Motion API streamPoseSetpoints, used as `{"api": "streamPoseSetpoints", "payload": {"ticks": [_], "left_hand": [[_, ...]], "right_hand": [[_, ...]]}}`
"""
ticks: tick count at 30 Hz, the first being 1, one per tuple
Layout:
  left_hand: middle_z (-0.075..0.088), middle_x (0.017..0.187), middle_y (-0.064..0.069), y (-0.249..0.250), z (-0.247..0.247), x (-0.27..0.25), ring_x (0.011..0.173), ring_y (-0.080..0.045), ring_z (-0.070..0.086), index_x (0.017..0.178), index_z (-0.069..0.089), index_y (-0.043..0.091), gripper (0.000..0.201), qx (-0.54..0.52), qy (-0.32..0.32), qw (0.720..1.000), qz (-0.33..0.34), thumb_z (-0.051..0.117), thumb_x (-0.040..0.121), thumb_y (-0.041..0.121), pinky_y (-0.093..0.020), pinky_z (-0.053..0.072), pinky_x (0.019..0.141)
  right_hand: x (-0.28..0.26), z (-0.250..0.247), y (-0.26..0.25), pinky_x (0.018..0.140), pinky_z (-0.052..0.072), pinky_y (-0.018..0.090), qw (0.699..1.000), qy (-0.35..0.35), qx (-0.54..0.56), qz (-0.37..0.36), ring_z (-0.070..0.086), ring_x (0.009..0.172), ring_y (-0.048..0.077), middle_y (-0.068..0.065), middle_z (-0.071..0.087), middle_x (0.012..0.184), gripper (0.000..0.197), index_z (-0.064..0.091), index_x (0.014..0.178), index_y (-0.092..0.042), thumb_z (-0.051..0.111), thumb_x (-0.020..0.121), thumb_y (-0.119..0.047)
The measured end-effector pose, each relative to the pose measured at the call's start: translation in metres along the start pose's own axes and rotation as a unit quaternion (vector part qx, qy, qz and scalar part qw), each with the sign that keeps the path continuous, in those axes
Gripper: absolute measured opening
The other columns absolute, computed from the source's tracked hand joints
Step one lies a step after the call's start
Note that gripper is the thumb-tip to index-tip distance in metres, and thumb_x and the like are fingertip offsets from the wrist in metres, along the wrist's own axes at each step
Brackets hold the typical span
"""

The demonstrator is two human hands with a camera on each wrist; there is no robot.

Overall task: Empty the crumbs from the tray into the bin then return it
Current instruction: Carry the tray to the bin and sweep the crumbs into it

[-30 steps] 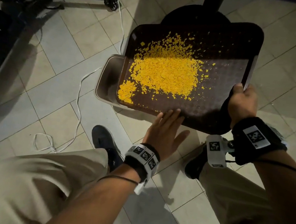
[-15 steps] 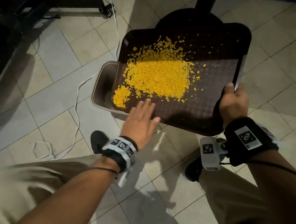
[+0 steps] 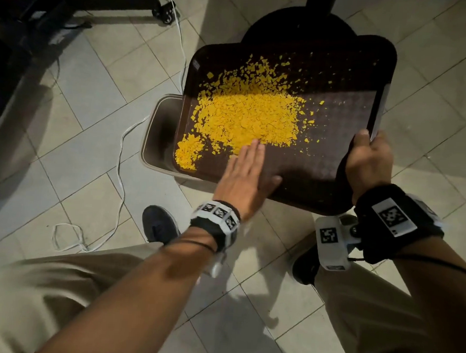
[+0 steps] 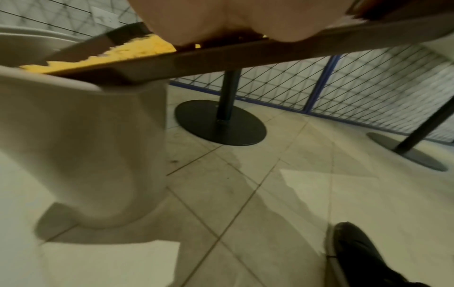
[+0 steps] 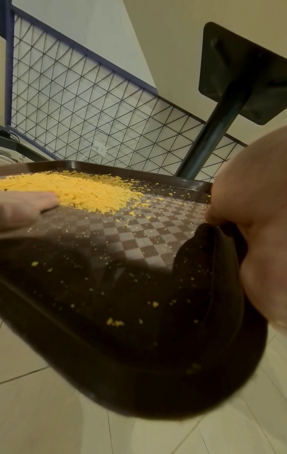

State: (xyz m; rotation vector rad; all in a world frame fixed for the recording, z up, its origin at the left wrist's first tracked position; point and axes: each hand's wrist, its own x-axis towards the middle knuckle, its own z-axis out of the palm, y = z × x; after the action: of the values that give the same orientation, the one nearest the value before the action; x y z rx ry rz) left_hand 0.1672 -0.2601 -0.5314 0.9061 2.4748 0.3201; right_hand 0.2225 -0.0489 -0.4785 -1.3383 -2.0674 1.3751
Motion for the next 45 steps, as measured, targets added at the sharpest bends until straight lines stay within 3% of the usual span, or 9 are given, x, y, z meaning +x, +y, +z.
{"api": "streamPoseSetpoints", "payload": {"ticks": [6, 11, 19, 25, 28, 33, 37, 40, 45], "left_hand": [[-0.017, 0.162, -0.003, -0.058, -0.006, 0.007, 0.150, -0.022, -0.010, 0.155, -0.013, 0.020, 0.081, -0.029, 0.004, 0.996, -0.089, 0.006, 0.093, 0.069, -0.041, 0.001, 0.123], [-0.010, 0.164, -0.006, -0.048, -0.015, 0.000, 0.152, -0.024, -0.005, 0.157, -0.003, 0.014, 0.076, -0.053, 0.034, 0.986, -0.152, 0.013, 0.099, 0.061, -0.041, 0.006, 0.123], [0.015, 0.164, -0.007, 0.070, 0.006, -0.015, 0.150, -0.027, 0.013, 0.154, 0.023, 0.011, 0.065, -0.020, 0.072, 0.991, 0.115, 0.028, 0.101, 0.048, -0.047, 0.020, 0.119], [-0.006, 0.165, -0.005, 0.031, 0.008, -0.001, 0.152, -0.024, -0.004, 0.157, 0.002, 0.015, 0.078, -0.003, 0.042, 0.999, 0.022, 0.017, 0.097, 0.063, -0.046, 0.006, 0.122], [-0.024, 0.160, 0.000, -0.017, 0.004, -0.001, 0.148, -0.021, -0.019, 0.153, -0.016, 0.023, 0.080, -0.025, 0.008, 0.998, -0.050, 0.007, 0.093, 0.070, -0.047, 0.000, 0.122], [-0.017, 0.163, -0.002, -0.055, -0.009, -0.003, 0.151, -0.023, -0.012, 0.156, -0.009, 0.021, 0.077, -0.049, -0.007, 0.990, -0.133, 0.010, 0.095, 0.066, -0.048, 0.009, 0.122], [-0.015, 0.163, 0.001, -0.005, -0.018, -0.010, 0.151, -0.023, -0.012, 0.157, -0.005, 0.021, 0.071, -0.041, 0.024, 0.999, -0.027, 0.011, 0.099, 0.061, -0.045, 0.003, 0.122], [0.005, 0.165, -0.003, 0.047, -0.008, -0.014, 0.151, -0.029, 0.005, 0.156, 0.015, 0.015, 0.064, -0.019, 0.069, 0.994, 0.081, 0.027, 0.101, 0.047, -0.050, 0.016, 0.120], [0.027, 0.160, -0.009, 0.093, 0.008, 0.003, 0.148, -0.032, 0.022, 0.152, 0.033, 0.010, 0.058, 0.009, 0.071, 0.983, 0.168, 0.031, 0.101, 0.038, -0.050, 0.024, 0.115]], "right_hand": [[-0.004, -0.002, -0.004, 0.049, 0.034, -0.004, 1.000, 0.001, -0.009, 0.001, 0.049, 0.086, 0.014, 0.003, 0.052, 0.100, 0.031, 0.050, 0.119, -0.004, 0.034, 0.104, -0.025], [-0.004, 0.000, -0.004, 0.062, 0.038, 0.011, 0.999, 0.006, -0.023, -0.031, 0.049, 0.084, 0.020, 0.007, 0.052, 0.095, 0.026, 0.052, 0.109, -0.003, 0.036, 0.103, -0.023], [-0.005, 0.000, -0.006, 0.054, 0.034, 0.007, 0.999, 0.007, -0.032, -0.039, 0.048, 0.086, 0.017, 0.006, 0.053, 0.097, 0.028, 0.053, 0.112, -0.001, 0.037, 0.103, -0.022], [-0.005, 0.001, -0.006, 0.069, 0.032, 0.018, 0.998, 0.002, -0.033, -0.052, 0.048, 0.088, 0.016, 0.006, 0.051, 0.095, 0.029, 0.051, 0.113, 0.003, 0.036, 0.103, -0.020], [-0.006, 0.001, -0.009, 0.054, 0.033, 0.007, 0.998, 0.000, -0.027, -0.052, 0.047, 0.077, 0.015, 0.000, 0.051, 0.086, 0.021, 0.051, 0.109, -0.005, 0.036, 0.103, -0.019], [-0.007, 0.001, -0.010, 0.052, 0.032, -0.003, 0.999, -0.006, -0.007, -0.046, 0.049, 0.084, 0.015, 0.003, 0.053, 0.095, 0.028, 0.051, 0.114, -0.001, 0.036, 0.103, -0.021], [-0.008, 0.002, -0.010, 0.052, 0.033, -0.002, 0.999, -0.009, -0.001, -0.047, 0.050, 0.077, 0.013, 0.001, 0.054, 0.091, 0.025, 0.051, 0.112, -0.003, 0.036, 0.103, -0.021], [-0.008, 0.003, -0.008, 0.051, 0.034, 0.001, 0.999, -0.008, 0.011, -0.034, 0.049, 0.070, 0.005, -0.008, 0.051, 0.079, 0.015, 0.048, 0.103, -0.012, 0.037, 0.103, -0.022], [-0.009, 0.003, -0.009, 0.051, 0.032, -0.001, 0.999, 0.001, -0.003, -0.045, 0.049, 0.071, 0.014, 0.002, 0.054, 0.087, 0.025, 0.053, 0.107, -0.003, 0.037, 0.103, -0.022]]}}
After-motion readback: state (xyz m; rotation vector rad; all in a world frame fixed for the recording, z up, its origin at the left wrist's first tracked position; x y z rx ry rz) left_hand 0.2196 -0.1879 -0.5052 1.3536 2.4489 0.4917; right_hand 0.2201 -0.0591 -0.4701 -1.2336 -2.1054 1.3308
